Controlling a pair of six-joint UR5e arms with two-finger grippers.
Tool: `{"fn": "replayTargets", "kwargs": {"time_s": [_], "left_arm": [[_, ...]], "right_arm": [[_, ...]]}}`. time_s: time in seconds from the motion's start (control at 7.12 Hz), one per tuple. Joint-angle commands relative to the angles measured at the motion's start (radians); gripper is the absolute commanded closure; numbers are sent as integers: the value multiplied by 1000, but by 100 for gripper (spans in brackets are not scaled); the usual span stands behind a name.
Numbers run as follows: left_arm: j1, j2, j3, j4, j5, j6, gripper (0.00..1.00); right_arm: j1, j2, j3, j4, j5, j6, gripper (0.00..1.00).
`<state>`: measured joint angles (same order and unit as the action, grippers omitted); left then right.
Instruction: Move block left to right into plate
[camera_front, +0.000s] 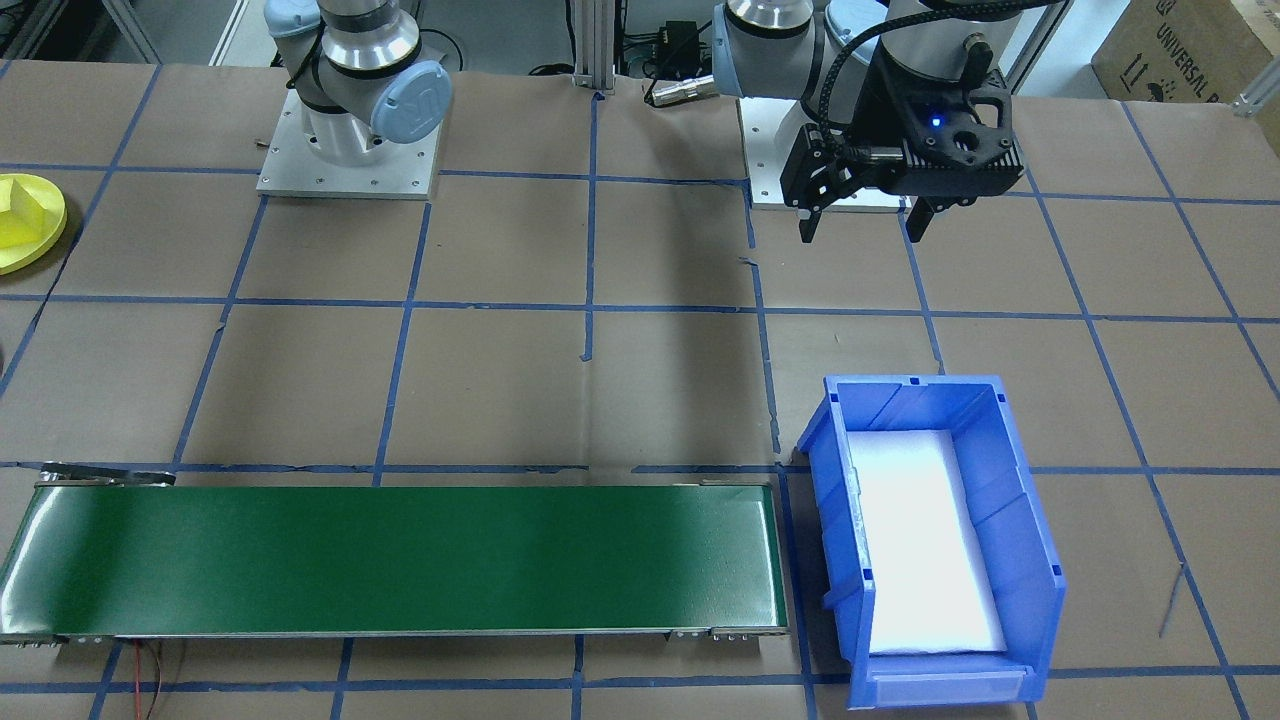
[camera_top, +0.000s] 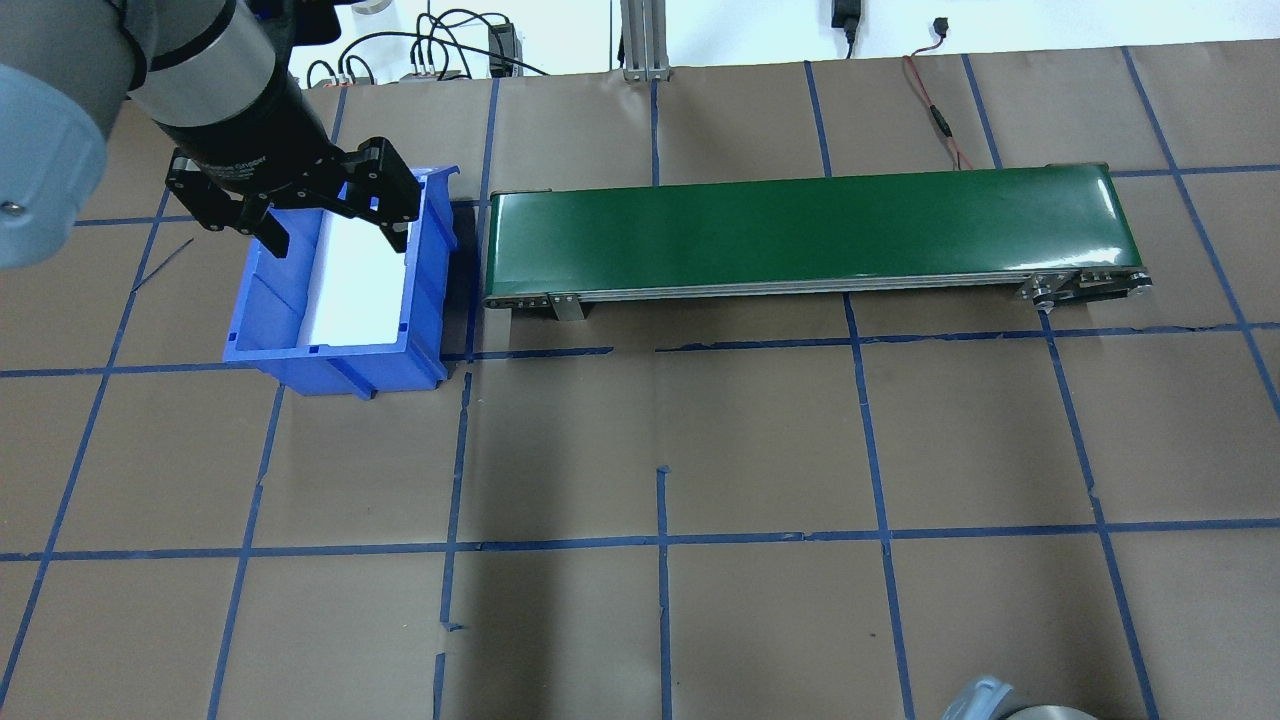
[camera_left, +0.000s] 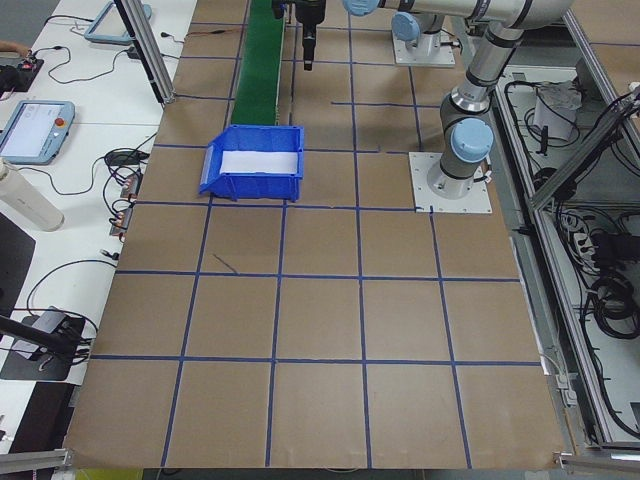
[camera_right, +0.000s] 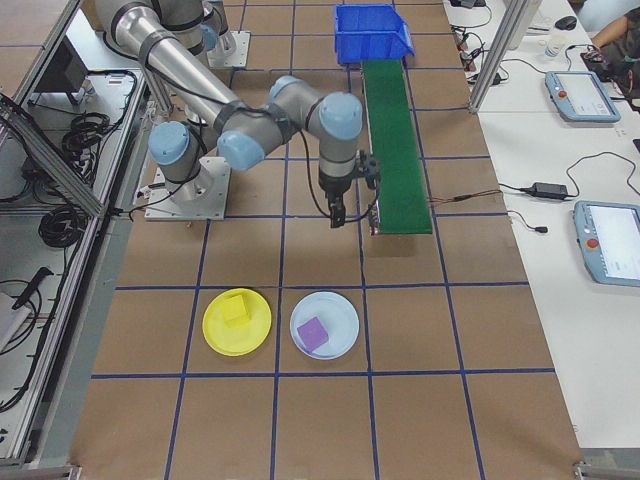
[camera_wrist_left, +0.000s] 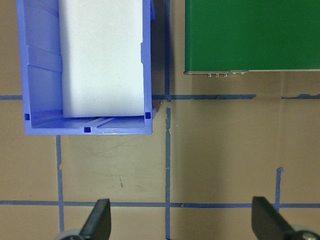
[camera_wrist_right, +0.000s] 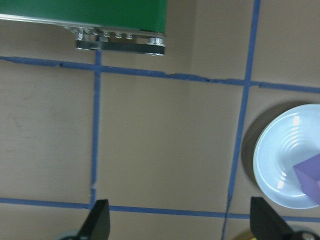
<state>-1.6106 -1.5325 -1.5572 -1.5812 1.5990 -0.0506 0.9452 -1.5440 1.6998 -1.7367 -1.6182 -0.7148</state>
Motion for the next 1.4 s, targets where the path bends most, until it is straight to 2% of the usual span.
{"fn": "replayTargets", "kwargs": {"time_s": [0.0,0.28,0.42,0.84,1.26], "left_arm": [[0,0,-1,1,-1,0,0],[0,2,-3,1,1,0,0],[0,2,-3,1,1,0,0],[-2,2,-7,7,-1,0,0],[0,2,-8,9,-1,0,0]], "right_arm": [[291,-39,-156,228,-6,374,0],[526,-39,-193,240,6,599,0],[585,-30,-193,238,33,697,0],[595,-31,-192,241,23,703,0],[599,-31,-183,243,38,703,0]]}}
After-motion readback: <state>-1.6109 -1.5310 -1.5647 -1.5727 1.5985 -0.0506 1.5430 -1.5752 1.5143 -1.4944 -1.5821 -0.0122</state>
